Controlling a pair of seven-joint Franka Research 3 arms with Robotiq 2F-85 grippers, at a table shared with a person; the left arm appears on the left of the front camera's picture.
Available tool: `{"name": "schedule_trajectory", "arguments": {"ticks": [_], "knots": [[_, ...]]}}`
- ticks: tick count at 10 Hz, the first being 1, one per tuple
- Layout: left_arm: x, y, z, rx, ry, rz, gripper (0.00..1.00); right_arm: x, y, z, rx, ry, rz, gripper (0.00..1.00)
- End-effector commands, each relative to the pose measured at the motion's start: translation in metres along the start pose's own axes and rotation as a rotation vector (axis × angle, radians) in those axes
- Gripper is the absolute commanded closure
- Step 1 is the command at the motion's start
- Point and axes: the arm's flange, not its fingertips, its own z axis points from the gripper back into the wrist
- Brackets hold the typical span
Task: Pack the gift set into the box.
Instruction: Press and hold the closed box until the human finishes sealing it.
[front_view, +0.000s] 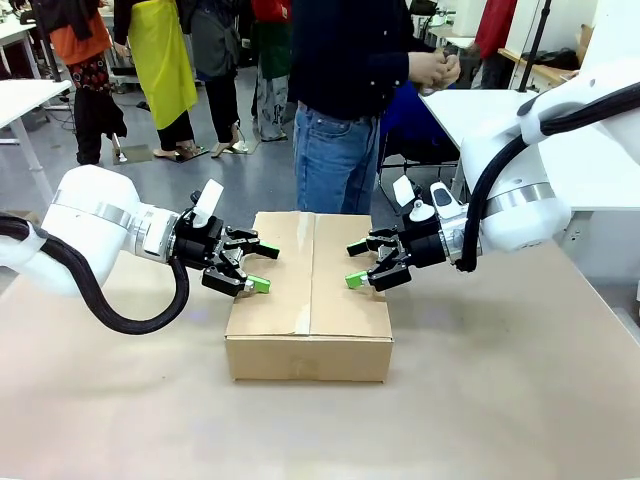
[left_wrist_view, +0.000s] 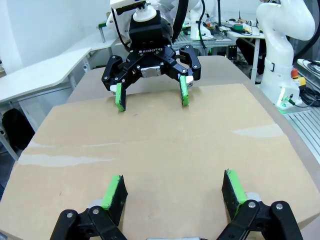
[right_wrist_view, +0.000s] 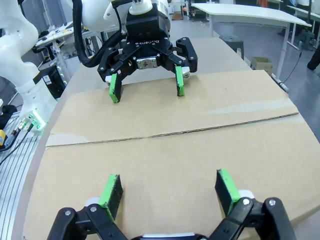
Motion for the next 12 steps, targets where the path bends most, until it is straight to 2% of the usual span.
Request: {"name": "schedule_trajectory", "arguments": {"ticks": [1, 12], "knots": [[-0.0017, -0.0022, -0.0011, -0.006, -0.001, -0.007, 0.00, -0.0028, 0.0010, -0.0002, -0.007, -0.001, -0.002, 0.00], [-0.0017, -0.0022, -0.0011, -0.006, -0.001, -0.007, 0.00, -0.0028, 0.0010, -0.0002, -0.007, -0.001, -0.002, 0.00]]}}
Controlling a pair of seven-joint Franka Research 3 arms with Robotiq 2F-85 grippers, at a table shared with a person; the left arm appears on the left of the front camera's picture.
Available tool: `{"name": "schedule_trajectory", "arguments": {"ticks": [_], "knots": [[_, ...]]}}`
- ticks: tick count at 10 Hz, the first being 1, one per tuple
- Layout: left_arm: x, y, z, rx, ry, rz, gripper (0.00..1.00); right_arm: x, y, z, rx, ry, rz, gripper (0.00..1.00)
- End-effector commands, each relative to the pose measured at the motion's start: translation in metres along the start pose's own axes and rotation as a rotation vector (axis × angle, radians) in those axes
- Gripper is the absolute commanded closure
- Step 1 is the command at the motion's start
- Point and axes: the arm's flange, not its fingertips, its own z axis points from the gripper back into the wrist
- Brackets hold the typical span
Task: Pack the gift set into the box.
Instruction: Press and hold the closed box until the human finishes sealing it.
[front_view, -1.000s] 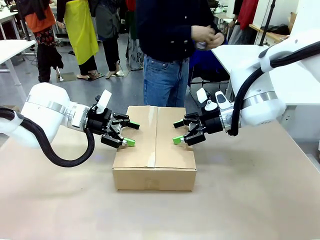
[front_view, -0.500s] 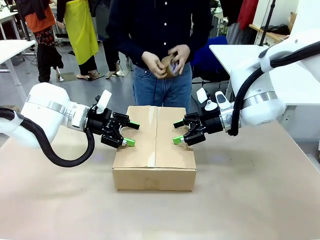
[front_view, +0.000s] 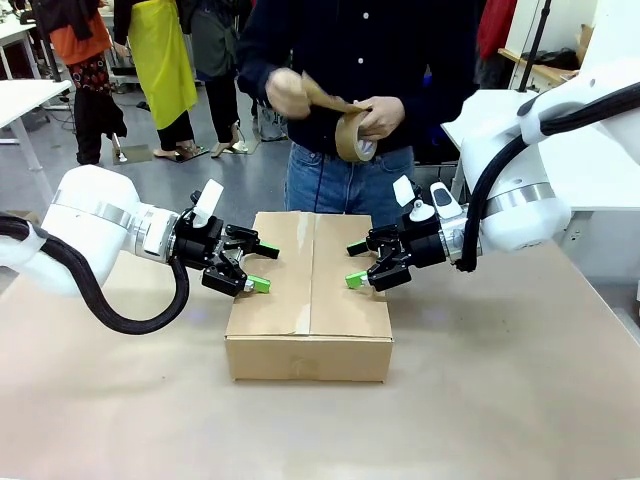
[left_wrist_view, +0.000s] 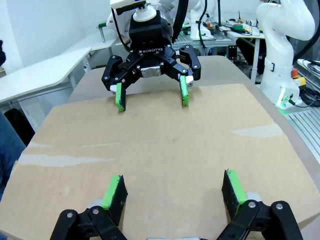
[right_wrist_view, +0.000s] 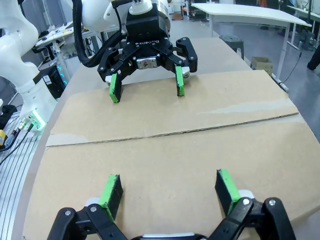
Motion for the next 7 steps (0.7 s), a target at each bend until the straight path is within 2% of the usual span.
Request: {"name": "schedule_trajectory", "arguments": {"ticks": [1, 7], "knots": [[-0.0017, -0.0022, -0.0011, -0.006, -0.001, -0.007, 0.00, -0.0028, 0.0010, -0.0002, -0.007, -0.001, -0.002, 0.00], [-0.0017, -0.0022, -0.0011, -0.006, -0.001, -0.007, 0.00, -0.0028, 0.0010, -0.0002, -0.007, -0.001, -0.002, 0.00]]}}
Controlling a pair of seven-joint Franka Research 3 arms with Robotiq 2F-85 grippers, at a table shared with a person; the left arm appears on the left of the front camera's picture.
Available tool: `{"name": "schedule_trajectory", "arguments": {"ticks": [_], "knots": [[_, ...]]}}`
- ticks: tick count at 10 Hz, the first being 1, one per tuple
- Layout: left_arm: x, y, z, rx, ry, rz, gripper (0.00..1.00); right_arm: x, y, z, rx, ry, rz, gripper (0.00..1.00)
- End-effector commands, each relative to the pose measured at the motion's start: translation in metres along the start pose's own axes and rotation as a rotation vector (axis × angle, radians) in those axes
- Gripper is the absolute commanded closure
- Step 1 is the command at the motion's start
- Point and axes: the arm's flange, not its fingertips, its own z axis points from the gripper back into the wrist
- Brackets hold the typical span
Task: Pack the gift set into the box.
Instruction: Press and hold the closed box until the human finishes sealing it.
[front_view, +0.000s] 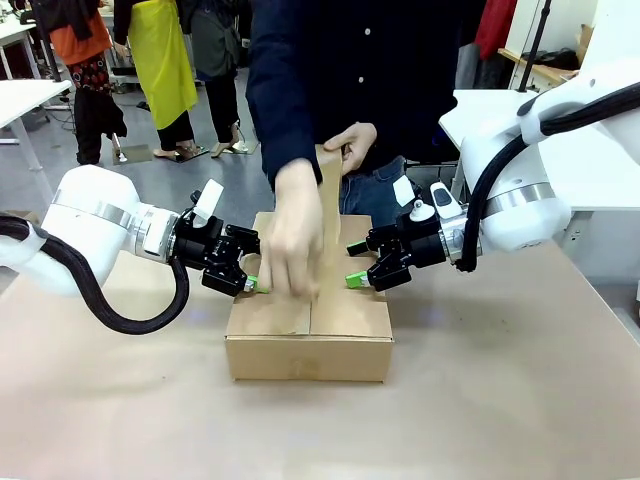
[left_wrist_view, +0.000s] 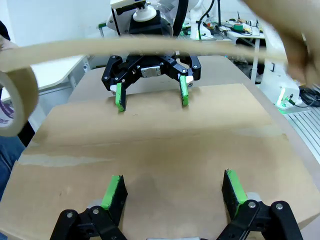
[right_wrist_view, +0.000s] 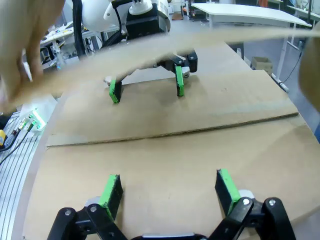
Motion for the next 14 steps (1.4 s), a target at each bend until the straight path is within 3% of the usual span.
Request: {"name": "schedule_trajectory", "arguments": {"ticks": [1, 14], "knots": [[-0.0017, -0.0022, -0.0011, -0.006, -0.001, -0.007, 0.00, -0.0028, 0.0010, -0.0002, -0.007, -0.001, -0.002, 0.00], [-0.0017, -0.0022, -0.0011, -0.006, -0.001, -0.007, 0.00, -0.0028, 0.0010, -0.0002, -0.007, -0.001, -0.002, 0.00]]}}
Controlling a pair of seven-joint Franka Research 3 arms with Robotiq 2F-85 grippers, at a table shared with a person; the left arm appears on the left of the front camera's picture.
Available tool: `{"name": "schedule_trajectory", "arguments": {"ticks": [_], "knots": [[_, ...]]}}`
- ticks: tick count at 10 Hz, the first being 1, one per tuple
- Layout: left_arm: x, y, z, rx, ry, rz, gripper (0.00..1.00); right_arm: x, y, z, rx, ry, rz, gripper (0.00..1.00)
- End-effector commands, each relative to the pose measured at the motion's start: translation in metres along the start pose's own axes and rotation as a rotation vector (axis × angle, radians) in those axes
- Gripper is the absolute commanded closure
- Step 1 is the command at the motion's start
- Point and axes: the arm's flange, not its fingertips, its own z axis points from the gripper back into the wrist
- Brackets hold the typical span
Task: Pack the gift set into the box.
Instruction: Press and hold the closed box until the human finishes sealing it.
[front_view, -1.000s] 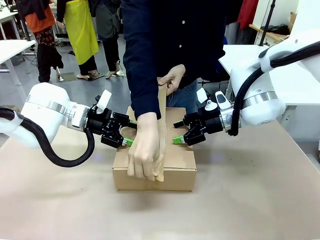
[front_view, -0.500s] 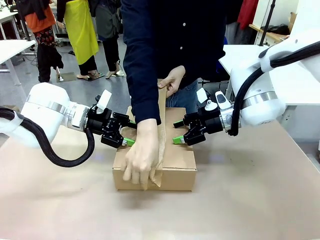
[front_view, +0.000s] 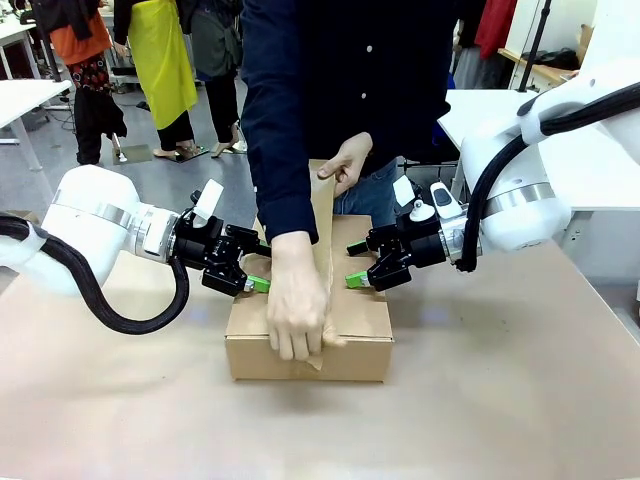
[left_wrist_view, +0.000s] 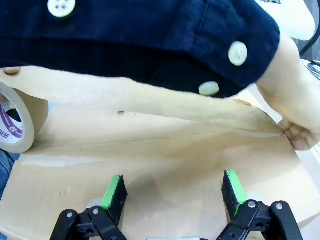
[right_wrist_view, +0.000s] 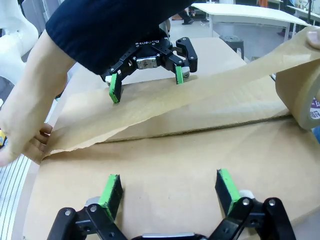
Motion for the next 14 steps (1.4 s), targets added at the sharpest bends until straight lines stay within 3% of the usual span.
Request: {"name": "schedule_trajectory", "arguments": {"ticks": [1, 14], "knots": [[-0.0017, -0.0022, -0.0011, -0.006, -0.001, -0.007, 0.00, -0.0028, 0.0010, -0.0003, -0.006, -0.001, -0.002, 0.00], [-0.0017, -0.0022, -0.0011, -0.006, -0.001, -0.007, 0.00, -0.0028, 0.0010, -0.0003, -0.006, -0.001, -0.002, 0.00]]}}
